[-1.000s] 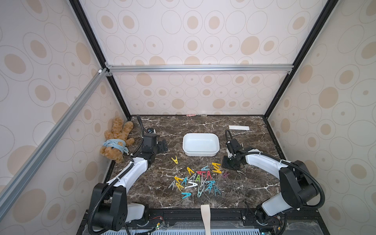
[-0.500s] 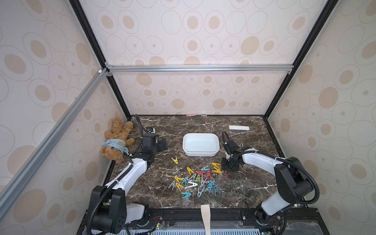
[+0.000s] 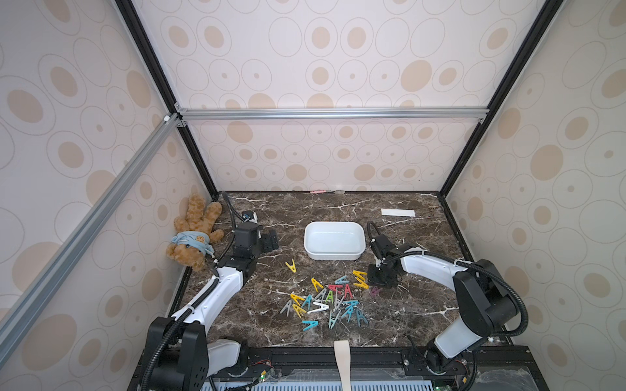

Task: Put the clothespins into the storage box
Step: Pick up the clothespin from the center of the board.

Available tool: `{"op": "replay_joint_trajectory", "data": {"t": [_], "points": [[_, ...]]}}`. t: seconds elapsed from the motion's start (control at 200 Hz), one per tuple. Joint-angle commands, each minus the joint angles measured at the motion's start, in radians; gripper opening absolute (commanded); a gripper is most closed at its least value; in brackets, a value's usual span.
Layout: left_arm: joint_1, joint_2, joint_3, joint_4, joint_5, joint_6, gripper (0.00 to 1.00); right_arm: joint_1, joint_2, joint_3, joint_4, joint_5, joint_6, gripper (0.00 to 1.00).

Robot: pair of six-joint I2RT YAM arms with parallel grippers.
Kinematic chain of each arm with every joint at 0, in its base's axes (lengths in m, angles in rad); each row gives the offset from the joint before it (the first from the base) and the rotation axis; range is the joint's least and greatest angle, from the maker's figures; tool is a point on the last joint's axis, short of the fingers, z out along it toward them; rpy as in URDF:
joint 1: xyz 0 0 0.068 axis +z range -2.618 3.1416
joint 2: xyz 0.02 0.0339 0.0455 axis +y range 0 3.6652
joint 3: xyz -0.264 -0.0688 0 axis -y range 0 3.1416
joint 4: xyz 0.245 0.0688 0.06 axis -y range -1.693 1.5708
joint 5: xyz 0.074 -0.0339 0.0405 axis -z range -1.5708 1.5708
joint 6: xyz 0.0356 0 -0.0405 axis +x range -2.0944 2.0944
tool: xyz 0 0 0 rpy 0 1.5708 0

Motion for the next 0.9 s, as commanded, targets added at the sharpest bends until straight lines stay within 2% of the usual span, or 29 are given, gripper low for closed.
{"op": "replay_joint_trajectory", "data": {"t": [0.0,0.38,0.455,0.555,0.675,0.895], "points": [[-0.006,-0.023,-0.004,0.022,-0.001,0.025,0.95,0.009,0.016,-0.008,-0.022,0.015,0.017,0.35],[-0.006,-0.040,-0.005,0.019,-0.014,0.031,0.95,0.012,0.043,-0.001,-0.020,0.010,-0.006,0.18],[-0.006,-0.047,-0.004,0.012,-0.020,0.031,0.95,0.012,0.035,0.009,-0.027,0.012,-0.017,0.10],[-0.006,-0.049,0.003,-0.004,-0.028,0.029,0.95,0.012,0.021,0.032,-0.046,0.012,-0.036,0.08],[-0.006,-0.032,0.036,-0.059,-0.025,0.012,0.94,0.011,-0.005,0.080,-0.083,0.010,-0.073,0.00],[-0.006,0.049,0.118,-0.175,0.009,-0.035,0.91,0.008,-0.012,0.293,-0.152,-0.077,-0.158,0.00]]}}
